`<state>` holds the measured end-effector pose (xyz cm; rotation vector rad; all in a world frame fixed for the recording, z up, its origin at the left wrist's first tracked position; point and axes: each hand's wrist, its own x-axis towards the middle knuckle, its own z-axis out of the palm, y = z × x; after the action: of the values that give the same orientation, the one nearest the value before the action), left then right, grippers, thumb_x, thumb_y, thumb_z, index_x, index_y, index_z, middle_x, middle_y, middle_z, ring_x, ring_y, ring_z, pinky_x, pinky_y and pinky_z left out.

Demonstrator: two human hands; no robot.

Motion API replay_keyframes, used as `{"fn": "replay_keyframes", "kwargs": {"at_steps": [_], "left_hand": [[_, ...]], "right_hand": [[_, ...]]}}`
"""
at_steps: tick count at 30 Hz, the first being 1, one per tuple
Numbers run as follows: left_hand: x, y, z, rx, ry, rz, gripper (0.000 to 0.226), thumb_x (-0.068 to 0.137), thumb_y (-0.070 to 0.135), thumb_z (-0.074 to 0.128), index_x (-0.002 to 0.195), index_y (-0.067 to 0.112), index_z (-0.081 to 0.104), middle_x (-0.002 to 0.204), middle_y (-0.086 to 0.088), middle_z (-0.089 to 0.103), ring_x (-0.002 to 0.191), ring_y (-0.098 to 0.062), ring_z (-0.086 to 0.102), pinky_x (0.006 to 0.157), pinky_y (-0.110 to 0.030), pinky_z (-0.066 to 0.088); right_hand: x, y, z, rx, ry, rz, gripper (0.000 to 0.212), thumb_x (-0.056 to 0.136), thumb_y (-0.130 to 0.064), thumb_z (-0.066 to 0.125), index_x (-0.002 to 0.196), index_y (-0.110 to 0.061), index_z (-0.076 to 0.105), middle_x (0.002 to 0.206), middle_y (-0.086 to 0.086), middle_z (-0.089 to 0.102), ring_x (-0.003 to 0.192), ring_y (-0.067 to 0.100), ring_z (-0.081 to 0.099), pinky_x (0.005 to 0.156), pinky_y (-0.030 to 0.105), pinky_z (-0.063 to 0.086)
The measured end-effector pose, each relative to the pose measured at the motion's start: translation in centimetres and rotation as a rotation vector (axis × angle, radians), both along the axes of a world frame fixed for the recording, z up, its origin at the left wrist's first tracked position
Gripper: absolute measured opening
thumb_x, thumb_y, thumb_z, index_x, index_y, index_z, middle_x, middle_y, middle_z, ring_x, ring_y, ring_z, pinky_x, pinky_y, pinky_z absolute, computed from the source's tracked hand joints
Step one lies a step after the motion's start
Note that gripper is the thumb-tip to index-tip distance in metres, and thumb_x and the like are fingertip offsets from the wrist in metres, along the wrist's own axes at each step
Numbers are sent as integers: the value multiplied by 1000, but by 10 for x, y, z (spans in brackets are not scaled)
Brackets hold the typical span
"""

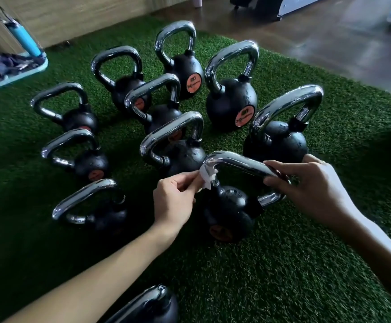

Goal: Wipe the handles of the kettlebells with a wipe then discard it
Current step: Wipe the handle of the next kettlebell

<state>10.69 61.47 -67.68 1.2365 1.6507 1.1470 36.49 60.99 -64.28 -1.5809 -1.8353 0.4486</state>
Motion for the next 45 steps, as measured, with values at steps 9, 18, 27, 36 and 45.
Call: {"fn": "replay_keyframes", "kwargs": {"at_steps": [9,18,27,36,45], "left_hand": [[2,14,3,-294,-150,170,13,92,27,73,103,25,81,48,16,60,35,2,43,47,-9,44],[11,-8,11,-393,-461,465,3,93,24,72,95,25,75,63,7,71,37,2,53,39,-12,43],[-3,-24,17,-535,-672,541,14,83,24,83,97,23,80,67,7,60,50,0,41,43,-13,29],[14,-39,37,-344,-614,476,3,85,21,80,86,22,78,42,15,51,32,4,42,37,-11,36],[43,-67,29,-296,-583,295,11,79,23,84,88,18,81,57,6,60,47,-3,49,47,-16,46]], "right_hand": [[-14,-17,6,-91,40,-49,41,74,-43,83,113,-38,74,70,-16,48,62,-1,47,57,16,30],[-52,-24,20,-125,-59,-82,38,74,-53,79,110,-43,75,101,-12,77,95,14,70,80,28,50],[-74,-35,18,-121,-93,-77,40,72,-61,76,109,-46,74,87,-17,76,87,13,68,84,43,54],[-53,-22,22,-269,-121,149,40,77,-59,73,114,-44,73,98,-16,76,92,10,67,81,34,52],[-28,-1,21,-599,300,393,38,82,-33,72,118,-21,75,111,-9,76,108,2,68,101,23,49]]}}
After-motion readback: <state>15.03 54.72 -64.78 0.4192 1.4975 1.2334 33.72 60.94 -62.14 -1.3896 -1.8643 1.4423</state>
